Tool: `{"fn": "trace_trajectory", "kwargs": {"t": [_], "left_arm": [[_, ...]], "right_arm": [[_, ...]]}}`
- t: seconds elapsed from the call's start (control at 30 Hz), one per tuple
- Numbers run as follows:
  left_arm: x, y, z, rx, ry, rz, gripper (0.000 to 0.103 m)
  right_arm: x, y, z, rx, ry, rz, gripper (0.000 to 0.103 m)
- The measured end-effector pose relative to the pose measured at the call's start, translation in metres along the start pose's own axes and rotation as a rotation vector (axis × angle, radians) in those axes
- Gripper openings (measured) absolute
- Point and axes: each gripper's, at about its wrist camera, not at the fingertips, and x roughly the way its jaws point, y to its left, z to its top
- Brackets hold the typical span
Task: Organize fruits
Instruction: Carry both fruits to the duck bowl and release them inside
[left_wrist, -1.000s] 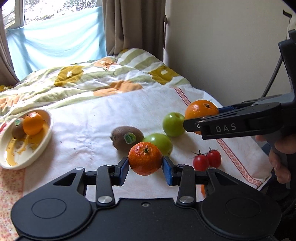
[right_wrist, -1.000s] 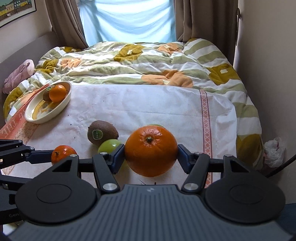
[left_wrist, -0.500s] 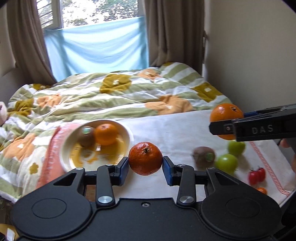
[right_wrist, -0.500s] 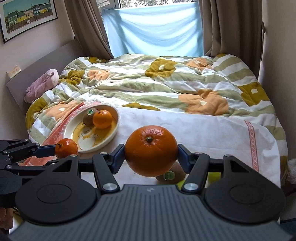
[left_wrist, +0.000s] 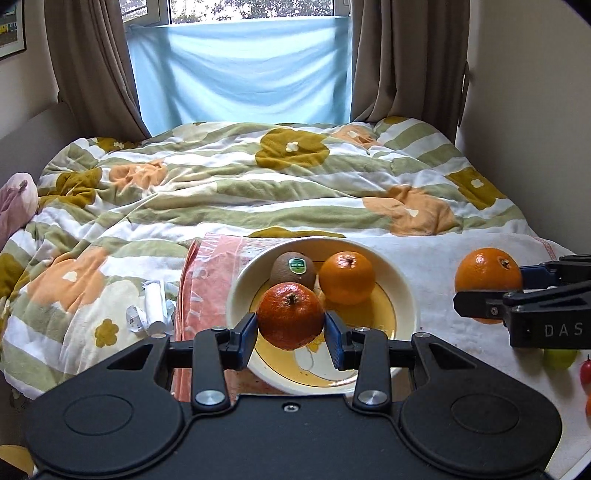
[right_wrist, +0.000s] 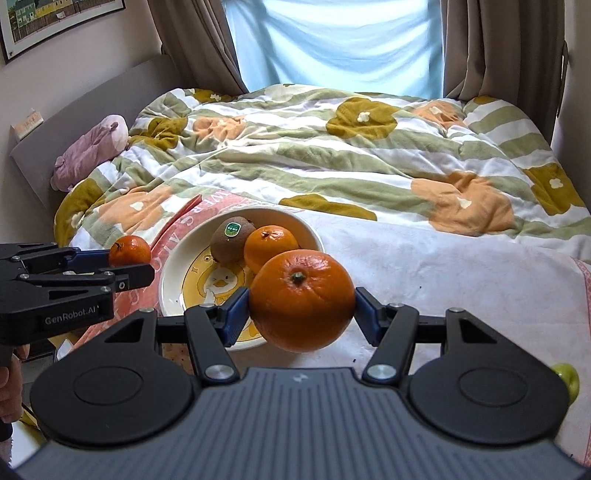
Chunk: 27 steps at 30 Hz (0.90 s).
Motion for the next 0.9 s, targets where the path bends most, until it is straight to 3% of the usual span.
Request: {"fn": "trace_trajectory", "kwargs": {"t": [0.4,0.77,0.8,0.87,0.9], "left_arm": [[0.083,0.024,0.011,0.062,0.086,-0.036,0.043],[0.11,0.019,0.003,0.1,0.15,-0.007,0.044],[0.11,0.019,0.004,0.097,0.151,-0.007,0.049],[0.107,0.019,0.007,0.073,0.141,-0.044,0.073],[0.103,0.018,0.008,0.063,0.127,-0.056,0.092]], "right_arm": [[0.058,0.028,0.004,-0.006,0.089,-0.026,0.076],[0.074,0.024,0.009,-0.049,0.126,-0.006,0.076],[0.074,0.023,0.01,-0.057,0.129,-0.003,0.076],[0.072,0.024,0.011,-0.078,0.133,0.004,0.076],[0.071,0.024,0.012,-0.088,0.132,0.008,0.076]]}}
